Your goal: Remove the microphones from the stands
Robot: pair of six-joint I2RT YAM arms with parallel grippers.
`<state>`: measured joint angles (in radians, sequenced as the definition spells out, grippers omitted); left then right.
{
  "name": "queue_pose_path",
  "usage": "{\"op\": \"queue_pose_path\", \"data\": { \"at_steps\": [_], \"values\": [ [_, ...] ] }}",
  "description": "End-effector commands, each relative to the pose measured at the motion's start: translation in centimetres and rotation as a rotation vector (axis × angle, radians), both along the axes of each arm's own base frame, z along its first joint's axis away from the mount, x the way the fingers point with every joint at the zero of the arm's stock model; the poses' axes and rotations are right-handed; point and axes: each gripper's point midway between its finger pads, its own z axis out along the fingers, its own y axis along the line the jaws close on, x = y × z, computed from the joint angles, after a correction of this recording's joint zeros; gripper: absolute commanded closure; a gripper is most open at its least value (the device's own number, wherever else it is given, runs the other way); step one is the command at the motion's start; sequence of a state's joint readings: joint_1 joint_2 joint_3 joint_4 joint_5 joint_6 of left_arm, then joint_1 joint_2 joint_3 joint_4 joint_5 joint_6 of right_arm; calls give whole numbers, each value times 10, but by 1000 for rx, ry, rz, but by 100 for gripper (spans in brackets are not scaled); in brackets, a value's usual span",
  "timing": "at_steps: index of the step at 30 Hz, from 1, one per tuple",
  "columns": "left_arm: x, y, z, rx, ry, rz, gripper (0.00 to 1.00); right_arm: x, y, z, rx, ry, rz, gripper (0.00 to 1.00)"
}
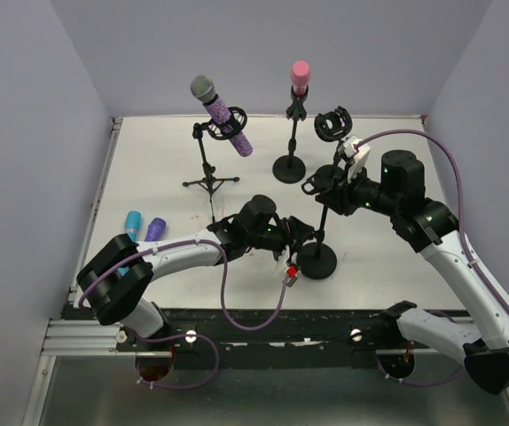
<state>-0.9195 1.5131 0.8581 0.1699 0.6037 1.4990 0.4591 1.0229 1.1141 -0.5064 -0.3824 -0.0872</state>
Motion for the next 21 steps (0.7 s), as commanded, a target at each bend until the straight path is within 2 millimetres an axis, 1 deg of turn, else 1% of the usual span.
{"op": "queue_pose_path", "data": {
  "at_steps": [1, 3, 5, 7, 9, 12, 14, 16, 18, 19, 21],
  "values": [
    [3, -4, -7, 17, 53, 36, 58, 1, 7, 21, 55, -32, 9, 99],
    [3, -3, -9, 23, 64, 41, 63, 0, 7, 21, 54, -28, 9, 99],
    [2, -4, -11, 27, 78, 39, 66, 1, 6, 20, 51, -24, 6, 99],
    [0, -5, -10, 20, 86, 38, 71, 1, 7, 21, 53, -24, 7, 99],
    [-2, -7, -5, -2, 112, 43, 78, 2, 7, 20, 51, -18, 3, 99],
    [-7, -11, 7, -45, 172, 41, 84, 3, 7, 19, 49, -15, -2, 99],
    [-14, -12, 9, -41, 257, 44, 89, 4, 7, 18, 47, -10, -4, 99],
    [-21, -12, 7, -29, 362, 51, 94, 5, 7, 17, 46, -7, -6, 99],
    [-29, -11, 2, 0, 549, 103, 98, 5, 7, 16, 48, -5, -5, 99],
    [-33, -10, 0, 12, 617, 113, 100, 6, 8, 18, 50, -9, -5, 99],
    [-43, -5, -6, 38, 730, 136, 100, 8, 8, 19, 49, -13, -10, 99]
  ]
}}
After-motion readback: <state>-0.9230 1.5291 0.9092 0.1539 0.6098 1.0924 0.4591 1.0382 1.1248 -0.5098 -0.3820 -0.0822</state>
